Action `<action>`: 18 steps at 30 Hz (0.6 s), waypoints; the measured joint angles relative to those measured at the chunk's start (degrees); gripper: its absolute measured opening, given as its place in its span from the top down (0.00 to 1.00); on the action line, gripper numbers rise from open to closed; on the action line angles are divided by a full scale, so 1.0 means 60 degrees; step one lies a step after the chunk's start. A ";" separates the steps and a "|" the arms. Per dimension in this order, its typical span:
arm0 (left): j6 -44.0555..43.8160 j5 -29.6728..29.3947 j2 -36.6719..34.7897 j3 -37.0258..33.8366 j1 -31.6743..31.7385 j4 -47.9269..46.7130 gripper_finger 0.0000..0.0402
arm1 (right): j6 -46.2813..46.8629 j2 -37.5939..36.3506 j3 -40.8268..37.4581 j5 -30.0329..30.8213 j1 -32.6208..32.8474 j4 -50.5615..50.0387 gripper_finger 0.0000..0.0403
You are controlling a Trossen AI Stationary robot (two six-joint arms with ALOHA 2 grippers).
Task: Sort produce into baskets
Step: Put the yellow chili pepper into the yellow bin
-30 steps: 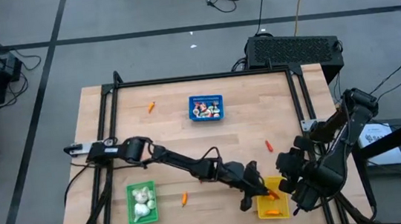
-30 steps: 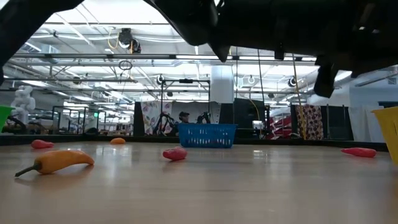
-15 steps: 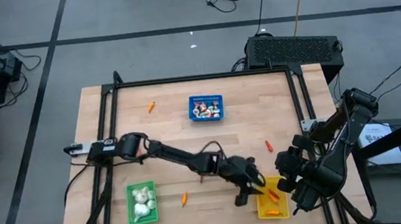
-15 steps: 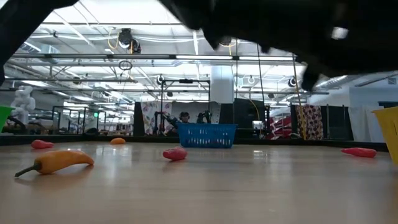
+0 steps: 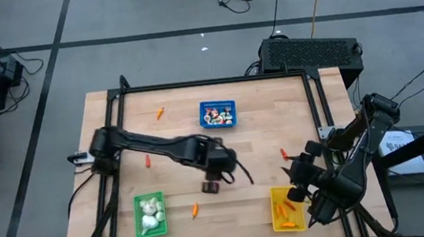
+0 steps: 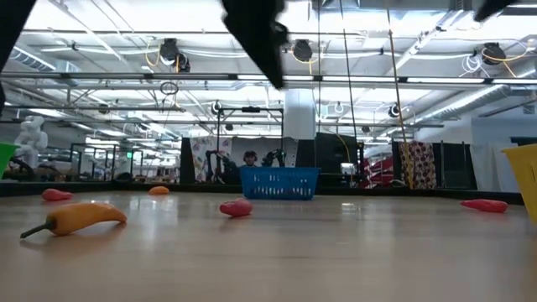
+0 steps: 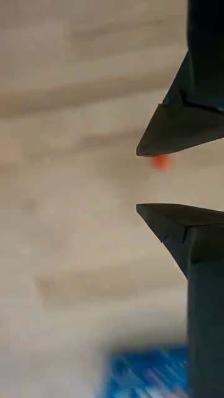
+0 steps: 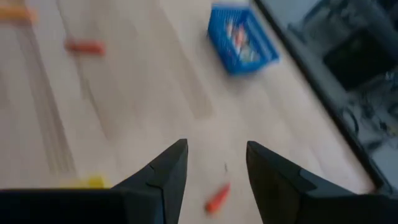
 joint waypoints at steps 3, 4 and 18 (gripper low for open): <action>-0.0228 -0.0693 -0.0810 -0.0092 0.0044 -0.1127 0.65 | -0.0416 0.0000 0.0000 0.0813 -0.0168 0.0721 0.61; -0.0235 -0.0923 -0.1163 -0.0224 0.0069 -0.1360 0.65 | -0.0722 0.0000 -0.0004 0.0904 -0.0260 0.1031 0.61; -0.2426 -0.2989 -0.7337 -0.5762 0.2900 -0.0432 0.65 | -0.9500 0.0000 -0.2486 -0.2168 -0.2738 1.1255 0.61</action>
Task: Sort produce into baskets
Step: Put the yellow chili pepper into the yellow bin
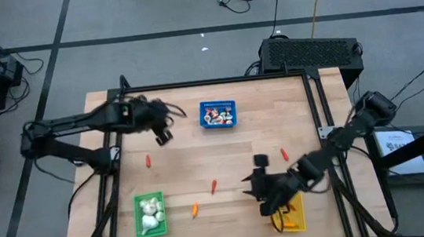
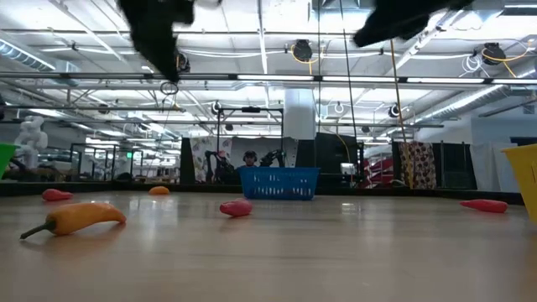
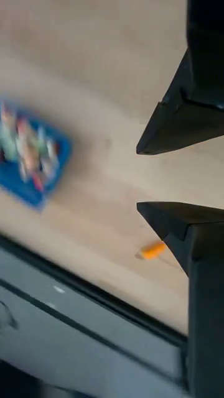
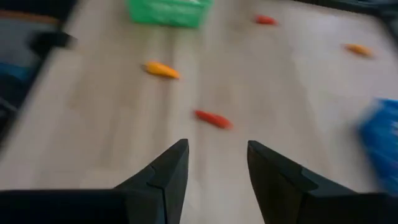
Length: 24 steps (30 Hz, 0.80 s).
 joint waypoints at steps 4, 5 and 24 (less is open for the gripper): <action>-0.0392 0.0126 -0.0711 -0.1632 0.1915 0.0702 0.65 | -0.0909 0.0004 -0.0819 -0.1981 -0.0849 0.2351 0.61; -0.0388 0.0230 -0.0724 -0.1928 0.2492 0.0884 0.65 | -0.0957 0.0004 -0.0909 -0.2266 -0.1018 0.2604 0.61; 0.0406 0.3499 0.2976 -0.3144 0.7067 0.4297 0.65 | -0.1667 0.0004 -0.0971 -0.2630 -0.1528 0.2594 0.61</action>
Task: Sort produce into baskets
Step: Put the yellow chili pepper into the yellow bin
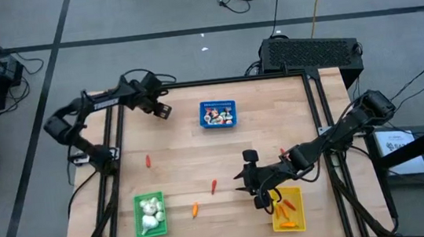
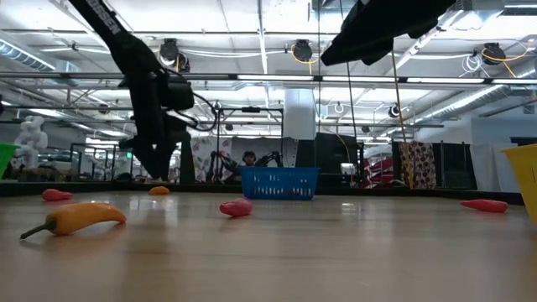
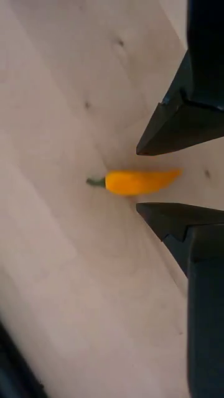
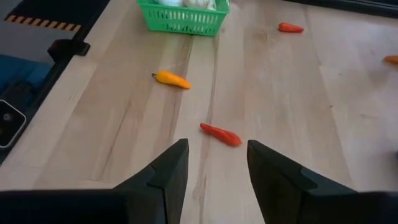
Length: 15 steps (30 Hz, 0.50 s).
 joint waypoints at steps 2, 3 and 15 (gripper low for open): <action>0.0033 0.0014 0.0193 0.0000 0.0015 0.0023 0.65 | -0.0127 0.0000 0.0000 0.0016 0.0000 -0.0039 0.61; 0.0035 0.0013 0.0265 0.0000 0.0017 0.0020 0.65 | -0.0199 0.0000 0.0000 0.0016 0.0000 -0.0054 0.61; 0.0111 0.0136 0.0807 0.0004 -0.0073 0.0063 0.65 | -0.0525 0.0000 -0.0305 0.0024 -0.0309 0.0011 0.61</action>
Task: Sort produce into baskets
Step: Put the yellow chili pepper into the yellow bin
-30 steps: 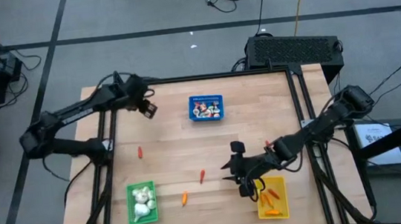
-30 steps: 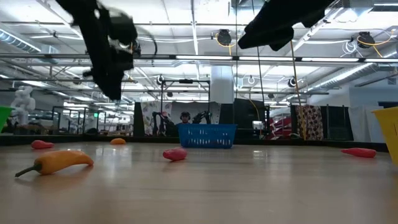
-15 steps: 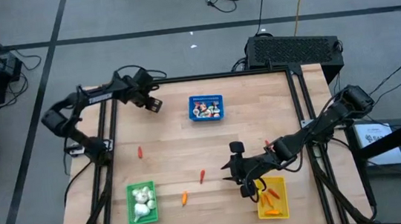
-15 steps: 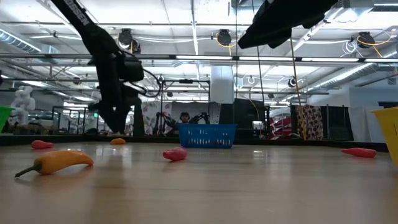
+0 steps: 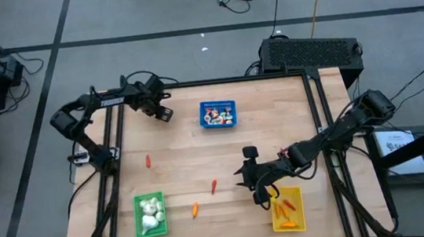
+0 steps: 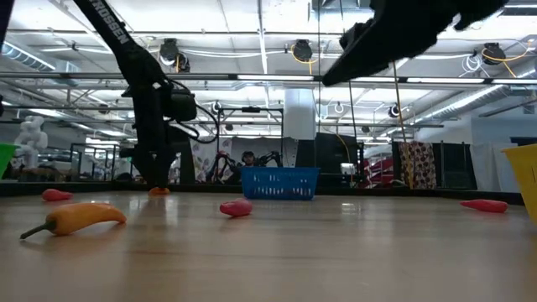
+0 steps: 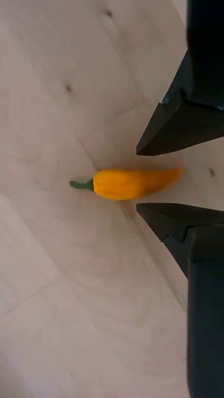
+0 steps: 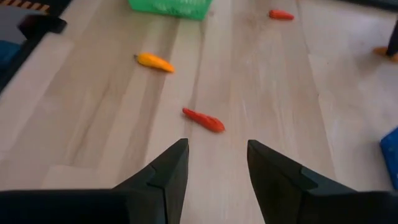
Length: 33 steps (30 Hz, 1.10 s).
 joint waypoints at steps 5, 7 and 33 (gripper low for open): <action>0.0007 -0.0011 0.0440 0.0024 0.0004 0.0202 0.65 | 0.0491 0.0000 -0.0356 -0.0009 -0.0183 0.0010 0.61; 0.0167 -0.0036 0.0555 0.0046 0.0004 0.0205 0.65 | 0.0696 0.0000 -0.0445 -0.0011 -0.0186 0.0030 0.61; 0.0334 0.0113 -0.1099 -0.0011 -0.3484 -0.0322 0.95 | 0.2596 0.0000 -0.0482 -0.0295 -0.0074 -0.0032 0.61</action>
